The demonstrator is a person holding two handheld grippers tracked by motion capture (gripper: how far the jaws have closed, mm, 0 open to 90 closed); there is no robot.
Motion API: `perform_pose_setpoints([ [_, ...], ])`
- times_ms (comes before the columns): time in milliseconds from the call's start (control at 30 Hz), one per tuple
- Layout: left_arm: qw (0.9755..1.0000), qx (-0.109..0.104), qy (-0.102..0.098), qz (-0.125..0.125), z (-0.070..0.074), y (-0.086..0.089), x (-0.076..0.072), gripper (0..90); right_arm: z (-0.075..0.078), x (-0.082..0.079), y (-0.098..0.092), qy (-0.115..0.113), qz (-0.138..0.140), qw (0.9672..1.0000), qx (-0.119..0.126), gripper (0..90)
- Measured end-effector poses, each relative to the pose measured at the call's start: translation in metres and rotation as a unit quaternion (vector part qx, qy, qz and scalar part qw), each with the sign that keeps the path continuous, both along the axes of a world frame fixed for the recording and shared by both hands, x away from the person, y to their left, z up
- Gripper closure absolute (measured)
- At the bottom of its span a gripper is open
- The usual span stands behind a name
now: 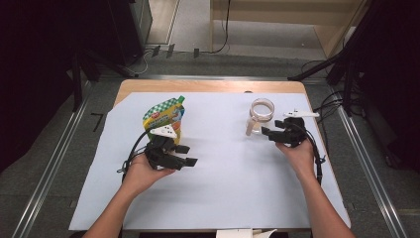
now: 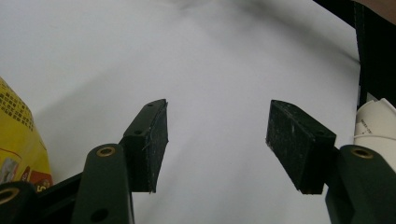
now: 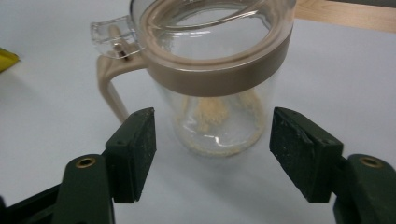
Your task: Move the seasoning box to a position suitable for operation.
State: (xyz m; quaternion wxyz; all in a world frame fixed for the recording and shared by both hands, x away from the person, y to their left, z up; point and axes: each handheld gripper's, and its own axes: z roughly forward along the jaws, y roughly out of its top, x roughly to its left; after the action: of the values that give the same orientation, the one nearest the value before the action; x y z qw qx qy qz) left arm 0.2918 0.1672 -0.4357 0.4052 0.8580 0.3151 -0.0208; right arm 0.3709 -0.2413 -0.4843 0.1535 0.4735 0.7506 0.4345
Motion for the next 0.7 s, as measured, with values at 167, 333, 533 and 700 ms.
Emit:
perform_pose_setpoints([
  [167,1.0,0.004,0.0,-0.001,-0.001,-0.001,-0.001,39.6,-0.009,0.014,0.004,-0.002,0.001,1.0,-0.001,27.6],
  [333,1.0,0.009,0.001,-0.002,-0.002,-0.002,-0.002,39.7,-0.018,0.025,0.011,-0.003,0.006,0.9999,0.012,18.1],
  [533,1.0,0.006,0.004,-0.001,-0.003,-0.001,-0.005,39.9,-0.027,0.034,0.021,-0.022,0.003,0.9998,0.003,11.9],
  [700,1.0,0.004,0.007,0.003,-0.005,-0.001,-0.006,39.9,-0.032,0.038,0.03,-0.039,-0.014,0.9991,-0.007,10.3],
])
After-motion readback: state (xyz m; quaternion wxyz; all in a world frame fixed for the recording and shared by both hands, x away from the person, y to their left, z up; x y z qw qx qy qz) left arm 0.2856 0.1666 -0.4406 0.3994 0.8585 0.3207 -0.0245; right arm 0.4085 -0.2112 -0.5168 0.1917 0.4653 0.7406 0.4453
